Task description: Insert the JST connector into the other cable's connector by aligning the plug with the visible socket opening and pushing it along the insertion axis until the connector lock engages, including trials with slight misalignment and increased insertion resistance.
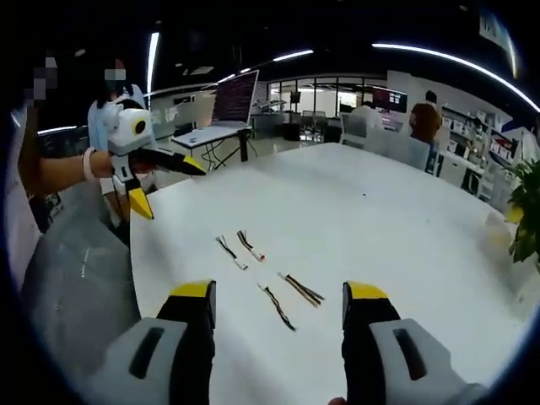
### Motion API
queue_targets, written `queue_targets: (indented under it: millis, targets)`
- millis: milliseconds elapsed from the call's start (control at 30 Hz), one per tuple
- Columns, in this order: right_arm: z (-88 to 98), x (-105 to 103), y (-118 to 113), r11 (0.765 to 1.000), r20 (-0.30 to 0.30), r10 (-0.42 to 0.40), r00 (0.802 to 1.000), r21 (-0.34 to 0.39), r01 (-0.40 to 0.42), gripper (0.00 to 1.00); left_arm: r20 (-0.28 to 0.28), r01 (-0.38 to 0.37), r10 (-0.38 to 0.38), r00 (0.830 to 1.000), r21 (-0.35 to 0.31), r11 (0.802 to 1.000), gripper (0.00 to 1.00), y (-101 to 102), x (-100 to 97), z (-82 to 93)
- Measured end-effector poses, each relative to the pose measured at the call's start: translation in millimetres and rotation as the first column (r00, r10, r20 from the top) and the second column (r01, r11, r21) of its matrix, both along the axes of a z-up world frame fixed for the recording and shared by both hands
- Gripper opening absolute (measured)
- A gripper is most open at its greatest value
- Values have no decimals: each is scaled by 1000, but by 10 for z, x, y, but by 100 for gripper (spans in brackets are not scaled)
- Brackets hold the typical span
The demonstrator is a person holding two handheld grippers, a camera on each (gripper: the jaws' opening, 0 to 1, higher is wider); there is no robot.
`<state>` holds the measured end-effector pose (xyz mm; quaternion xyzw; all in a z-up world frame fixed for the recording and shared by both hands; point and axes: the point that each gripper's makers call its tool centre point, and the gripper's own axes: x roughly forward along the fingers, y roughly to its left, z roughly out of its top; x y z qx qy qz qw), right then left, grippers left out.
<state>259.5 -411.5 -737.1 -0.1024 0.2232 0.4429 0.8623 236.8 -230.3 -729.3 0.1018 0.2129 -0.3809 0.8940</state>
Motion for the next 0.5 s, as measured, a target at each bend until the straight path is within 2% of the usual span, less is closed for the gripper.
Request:
queue_targets:
  millis: [100, 367, 500]
  targets:
    - [2, 73, 36, 1000, 14, 17, 1000, 1, -17, 56, -5, 3, -3, 1000, 7, 1000, 82, 2, 44, -7]
    - [5, 156, 128, 998, -19, 34, 999, 60, -33, 56, 8, 25, -25, 1000, 11, 1000, 79, -25, 184, -8]
    - [-44, 184, 147, 998, -16, 54, 998, 37, -53, 55, 6, 34, -34, 999, -6, 999, 78, -62, 263, 14]
